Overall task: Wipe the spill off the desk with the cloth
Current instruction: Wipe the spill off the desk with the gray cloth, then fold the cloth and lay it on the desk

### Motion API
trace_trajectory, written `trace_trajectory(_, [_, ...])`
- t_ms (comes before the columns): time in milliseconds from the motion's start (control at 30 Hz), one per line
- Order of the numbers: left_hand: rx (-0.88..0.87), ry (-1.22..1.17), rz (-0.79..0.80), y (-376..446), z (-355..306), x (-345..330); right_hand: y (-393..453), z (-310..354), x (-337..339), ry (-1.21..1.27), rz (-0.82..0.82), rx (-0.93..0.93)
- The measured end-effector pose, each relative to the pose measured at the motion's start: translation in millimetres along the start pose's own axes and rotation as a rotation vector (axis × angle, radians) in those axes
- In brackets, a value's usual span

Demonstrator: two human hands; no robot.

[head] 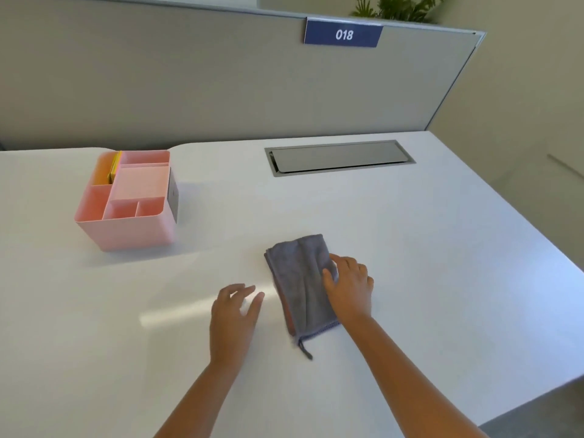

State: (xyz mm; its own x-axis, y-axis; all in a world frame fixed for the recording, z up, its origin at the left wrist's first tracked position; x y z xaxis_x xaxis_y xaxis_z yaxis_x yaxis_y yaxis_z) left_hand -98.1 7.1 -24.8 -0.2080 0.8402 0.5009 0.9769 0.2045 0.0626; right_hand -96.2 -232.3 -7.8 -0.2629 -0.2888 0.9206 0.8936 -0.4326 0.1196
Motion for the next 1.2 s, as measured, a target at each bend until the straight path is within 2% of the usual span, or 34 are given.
trace_trajectory(67, [0.095, 0.013, 0.035, -7.7, -13.5, -29.9, 7.0, -13.7, -0.9, 0.002, 0.050, -0.090])
trace_trajectory(133, [0.144, 0.132, 0.042, -9.5, -23.0, -51.9, 12.3, -22.4, -7.1, 0.015, 0.111, -0.120])
trace_trajectory(300, [0.235, 0.332, 0.004, -3.2, -29.2, -74.7, 16.1, -24.2, -19.5, 0.061, 0.155, -0.073])
trace_trajectory(433, [0.295, 0.354, -0.076, 1.1, -28.8, -78.1, 20.2, -25.1, -24.3, 0.126, 0.147, -0.044])
trace_trajectory(567, [0.280, 0.366, -0.025, 5.4, -32.0, -92.8, 24.8, -24.8, -26.7, 0.199, 0.161, -0.005])
trace_trajectory(733, [0.345, 0.163, -0.061, 15.6, -45.1, -97.7, 52.0, -28.4, -15.1, 0.325, 0.086, -0.024])
trace_trajectory(900, [0.281, 0.046, -0.142, 47.9, -86.6, -103.8, 103.4, -26.1, 15.2, 0.378, -0.038, -0.041])
trace_trajectory(1033, [0.267, -0.112, -0.055, 86.1, -113.3, -129.8, 152.1, -29.0, 29.0, 0.403, -0.110, -0.076])
trace_trajectory(1200, [0.295, -0.150, 0.054, 131.9, -121.2, -166.7, 205.9, -42.5, 25.9, 0.373, -0.109, -0.117])
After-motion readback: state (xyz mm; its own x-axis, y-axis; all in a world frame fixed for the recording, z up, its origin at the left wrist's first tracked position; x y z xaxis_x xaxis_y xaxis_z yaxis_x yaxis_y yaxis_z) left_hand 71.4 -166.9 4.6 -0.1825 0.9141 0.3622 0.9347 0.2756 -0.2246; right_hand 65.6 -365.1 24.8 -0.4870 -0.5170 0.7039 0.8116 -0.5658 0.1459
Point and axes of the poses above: each hand's wrist, its own y-axis towards the middle knuckle, its own x-axis out of the back of the hand, z = x × y, the point moved 7 cm from there along y, towards the middle knuckle, and after that the axes turned 8 degrees about -z, right-handed, at the moved point
